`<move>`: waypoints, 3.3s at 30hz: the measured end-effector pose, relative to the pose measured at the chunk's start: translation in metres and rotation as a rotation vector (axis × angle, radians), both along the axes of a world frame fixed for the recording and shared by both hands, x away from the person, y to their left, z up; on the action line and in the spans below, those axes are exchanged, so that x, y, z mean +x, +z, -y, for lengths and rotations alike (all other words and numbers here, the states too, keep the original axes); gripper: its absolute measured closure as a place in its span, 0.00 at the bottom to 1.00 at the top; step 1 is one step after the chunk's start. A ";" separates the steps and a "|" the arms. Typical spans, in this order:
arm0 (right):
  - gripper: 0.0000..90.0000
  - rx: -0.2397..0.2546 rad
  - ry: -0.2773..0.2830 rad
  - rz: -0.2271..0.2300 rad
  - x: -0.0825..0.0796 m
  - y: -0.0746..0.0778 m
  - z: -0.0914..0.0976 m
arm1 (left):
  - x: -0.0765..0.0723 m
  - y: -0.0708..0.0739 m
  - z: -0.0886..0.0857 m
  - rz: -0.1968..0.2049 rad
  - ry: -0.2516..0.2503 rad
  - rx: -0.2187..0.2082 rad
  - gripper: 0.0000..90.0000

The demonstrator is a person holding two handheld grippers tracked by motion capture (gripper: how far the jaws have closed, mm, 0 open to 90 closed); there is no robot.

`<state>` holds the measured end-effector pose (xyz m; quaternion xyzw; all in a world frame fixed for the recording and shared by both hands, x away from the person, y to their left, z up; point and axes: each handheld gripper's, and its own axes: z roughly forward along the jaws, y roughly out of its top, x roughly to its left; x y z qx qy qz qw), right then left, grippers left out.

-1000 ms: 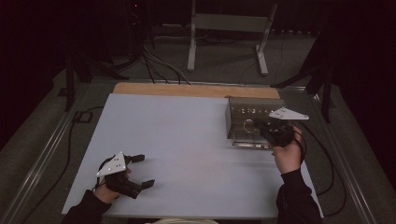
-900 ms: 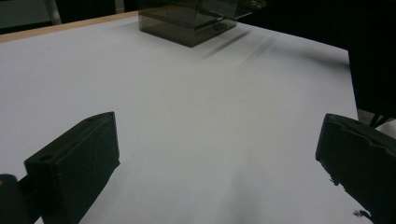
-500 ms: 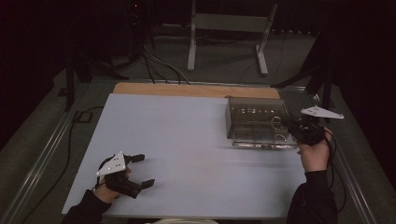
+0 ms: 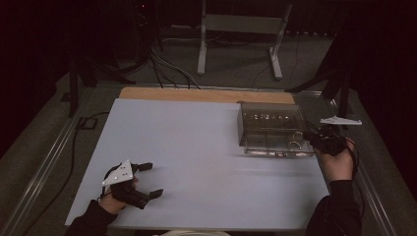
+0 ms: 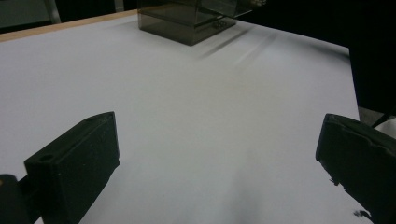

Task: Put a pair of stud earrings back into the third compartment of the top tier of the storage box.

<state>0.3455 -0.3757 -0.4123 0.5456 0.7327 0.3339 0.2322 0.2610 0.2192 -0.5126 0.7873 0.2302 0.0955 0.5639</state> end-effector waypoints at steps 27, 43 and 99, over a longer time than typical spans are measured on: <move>0.31 0.145 0.228 0.083 -0.002 0.012 -0.056 | 0.000 -0.001 0.001 -0.003 -0.003 0.006 0.01; 0.02 0.236 0.458 0.145 -0.012 0.014 -0.119 | 0.000 -0.001 0.001 -0.001 0.001 0.003 0.01; 0.01 0.234 0.474 0.120 -0.083 -0.093 -0.091 | 0.000 -0.001 0.001 -0.006 -0.003 -0.006 0.00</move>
